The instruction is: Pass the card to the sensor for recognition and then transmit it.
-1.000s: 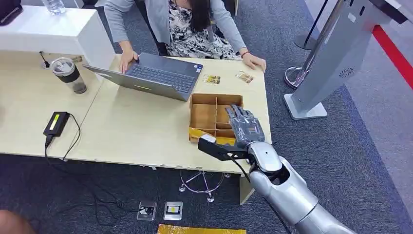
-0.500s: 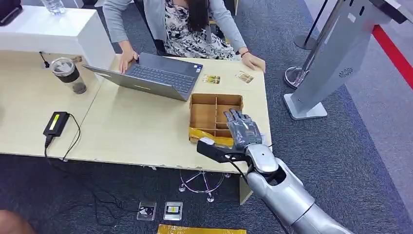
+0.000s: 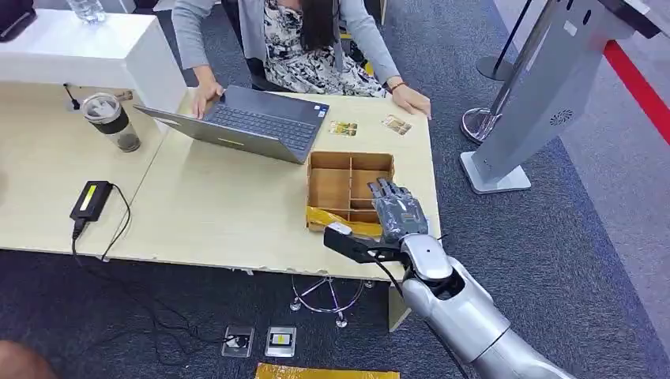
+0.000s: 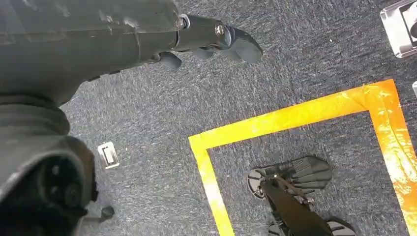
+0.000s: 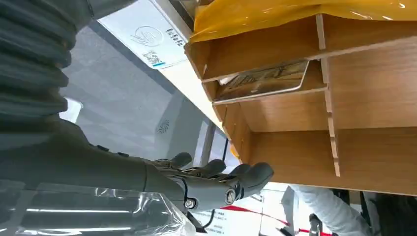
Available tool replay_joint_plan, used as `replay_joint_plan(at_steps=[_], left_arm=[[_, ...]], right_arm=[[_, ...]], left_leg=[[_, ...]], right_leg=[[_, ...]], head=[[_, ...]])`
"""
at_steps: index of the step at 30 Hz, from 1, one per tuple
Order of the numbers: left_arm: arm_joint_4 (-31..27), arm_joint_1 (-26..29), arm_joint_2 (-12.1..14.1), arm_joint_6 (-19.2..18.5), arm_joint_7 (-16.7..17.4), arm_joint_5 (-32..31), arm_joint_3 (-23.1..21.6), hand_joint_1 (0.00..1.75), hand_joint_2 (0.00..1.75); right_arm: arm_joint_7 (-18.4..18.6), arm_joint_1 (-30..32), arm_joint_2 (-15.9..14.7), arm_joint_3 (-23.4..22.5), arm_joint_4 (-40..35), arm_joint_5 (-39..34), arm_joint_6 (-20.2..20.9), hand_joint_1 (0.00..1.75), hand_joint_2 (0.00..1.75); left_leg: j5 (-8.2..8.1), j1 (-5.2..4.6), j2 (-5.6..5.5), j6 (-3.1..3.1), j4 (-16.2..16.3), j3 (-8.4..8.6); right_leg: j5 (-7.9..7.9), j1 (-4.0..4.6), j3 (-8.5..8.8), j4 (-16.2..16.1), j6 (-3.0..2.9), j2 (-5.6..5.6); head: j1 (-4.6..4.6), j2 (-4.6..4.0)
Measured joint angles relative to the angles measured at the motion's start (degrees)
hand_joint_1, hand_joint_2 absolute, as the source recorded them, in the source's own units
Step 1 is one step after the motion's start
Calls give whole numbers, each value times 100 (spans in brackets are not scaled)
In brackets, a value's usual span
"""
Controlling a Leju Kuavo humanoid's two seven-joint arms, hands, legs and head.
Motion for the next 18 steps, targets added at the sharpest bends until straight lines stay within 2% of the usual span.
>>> replay_joint_plan(at_steps=[9, 18], left_arm=[[0, -1, 0, -2, 0, -11, 0, 0, 0], [2, -2, 2, -22, 0, -24, -2, 0, 0]], right_arm=[[-98, -68, 72, 15, 186, 79, -144, 0, 175], [-230, -301, 205, 105, 726, 212, -339, 0, 175]], left_leg=[[0, 0, 0, 0, 0, -1], [0, 0, 0, 0, 0, 0]], right_leg=[[0, 0, 0, 0, 0, 0], [0, 0, -1, 0, 0, 0]], head=[[0, 0], [0, 0]])
